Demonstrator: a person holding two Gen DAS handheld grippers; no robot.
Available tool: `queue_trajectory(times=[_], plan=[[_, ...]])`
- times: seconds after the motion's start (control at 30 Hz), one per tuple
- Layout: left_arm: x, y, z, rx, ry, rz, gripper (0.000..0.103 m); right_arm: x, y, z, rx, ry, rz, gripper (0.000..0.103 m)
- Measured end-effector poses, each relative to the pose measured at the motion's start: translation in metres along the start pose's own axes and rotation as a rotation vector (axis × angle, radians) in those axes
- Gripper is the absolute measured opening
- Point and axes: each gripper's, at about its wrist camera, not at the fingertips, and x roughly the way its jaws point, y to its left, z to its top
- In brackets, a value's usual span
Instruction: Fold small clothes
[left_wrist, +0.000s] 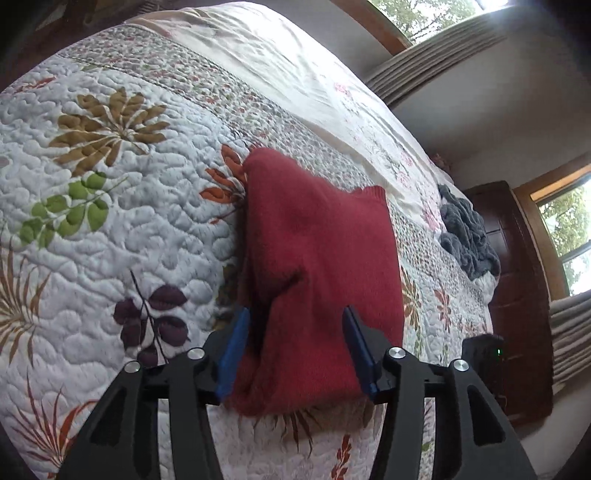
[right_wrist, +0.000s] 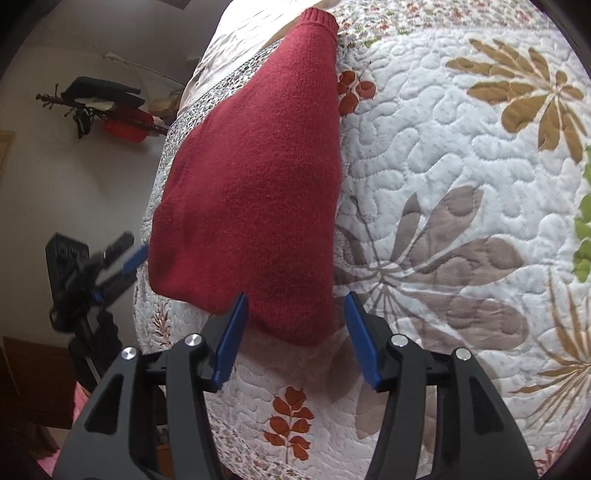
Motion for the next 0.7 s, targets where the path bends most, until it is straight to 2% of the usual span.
queue_trajectory(times=[0.1, 0.13, 0.17, 0.2, 0.23, 0.3, 0.37, 0.5, 0.7], plan=[[0.009, -0.001, -0.016, 0.016, 0.049, 0.034, 0.051, 0.015, -0.003, -0.001, 0.040, 0.032, 0.032, 0.055], [0.015, 0.002, -0.019, 0.016, 0.062, 0.049, 0.043, 0.021, -0.004, -0.001, 0.054, 0.050, 0.045, 0.054], [0.020, 0.005, -0.020, 0.010, 0.073, 0.051, 0.020, 0.026, -0.004, -0.001, 0.060, 0.062, 0.043, 0.048], [0.026, 0.011, -0.020, -0.010, 0.094, 0.057, 0.013, 0.029, -0.003, 0.000, 0.057, 0.066, 0.016, 0.036], [0.030, 0.016, -0.019, -0.033, 0.107, 0.056, 0.010, 0.027, -0.002, 0.000, 0.048, 0.068, 0.002, 0.032], [0.028, 0.024, -0.017, -0.077, 0.102, 0.024, 0.008, 0.022, 0.004, 0.000, 0.031, 0.062, 0.023, 0.022], [0.019, 0.022, -0.015, -0.066, 0.080, 0.007, 0.008, 0.009, 0.012, -0.001, 0.004, 0.039, 0.048, 0.020], [0.014, 0.020, -0.017, -0.027, 0.076, 0.019, 0.008, -0.003, 0.018, -0.004, -0.004, 0.017, 0.060, 0.018], [0.033, 0.036, -0.029, -0.013, 0.104, 0.068, 0.008, 0.029, -0.005, -0.014, 0.028, 0.062, -0.009, 0.018]])
